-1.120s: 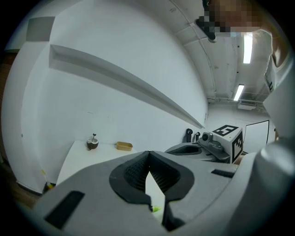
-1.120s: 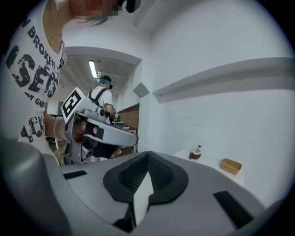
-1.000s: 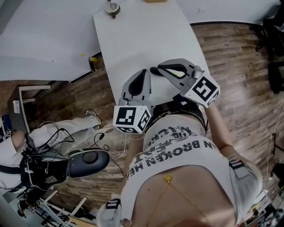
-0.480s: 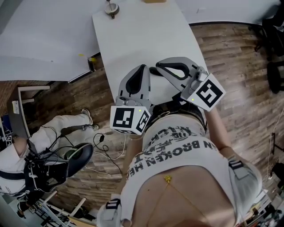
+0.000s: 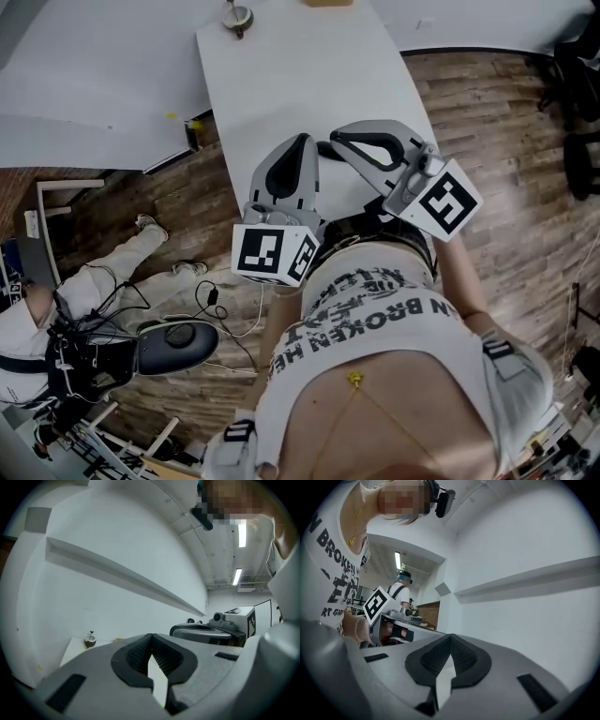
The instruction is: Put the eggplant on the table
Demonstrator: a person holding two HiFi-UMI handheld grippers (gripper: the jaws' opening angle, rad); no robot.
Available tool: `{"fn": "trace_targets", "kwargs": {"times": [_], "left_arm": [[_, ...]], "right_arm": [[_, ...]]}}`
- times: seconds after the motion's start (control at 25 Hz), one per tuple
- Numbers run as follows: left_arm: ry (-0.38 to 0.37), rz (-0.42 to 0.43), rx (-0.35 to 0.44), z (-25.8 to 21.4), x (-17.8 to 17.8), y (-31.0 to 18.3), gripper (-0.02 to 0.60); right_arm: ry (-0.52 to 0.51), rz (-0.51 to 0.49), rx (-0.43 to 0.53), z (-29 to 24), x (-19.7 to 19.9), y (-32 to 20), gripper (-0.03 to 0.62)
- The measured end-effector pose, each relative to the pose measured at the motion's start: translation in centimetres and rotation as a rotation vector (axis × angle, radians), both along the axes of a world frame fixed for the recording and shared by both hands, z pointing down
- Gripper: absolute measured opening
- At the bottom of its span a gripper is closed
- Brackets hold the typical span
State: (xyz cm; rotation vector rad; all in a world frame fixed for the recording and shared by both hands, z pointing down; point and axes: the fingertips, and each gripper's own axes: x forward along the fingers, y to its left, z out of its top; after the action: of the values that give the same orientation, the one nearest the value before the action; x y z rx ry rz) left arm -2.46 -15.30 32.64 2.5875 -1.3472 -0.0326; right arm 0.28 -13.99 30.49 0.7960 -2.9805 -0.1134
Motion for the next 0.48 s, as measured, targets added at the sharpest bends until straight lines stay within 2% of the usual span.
{"fn": "trace_targets", "kwargs": {"times": [0.48], "left_arm": [[0.003, -0.009, 0.001, -0.03, 0.21, 0.17, -0.002]], "right_arm": [[0.003, -0.001, 0.003, -0.45, 0.73, 0.27, 0.008]]}}
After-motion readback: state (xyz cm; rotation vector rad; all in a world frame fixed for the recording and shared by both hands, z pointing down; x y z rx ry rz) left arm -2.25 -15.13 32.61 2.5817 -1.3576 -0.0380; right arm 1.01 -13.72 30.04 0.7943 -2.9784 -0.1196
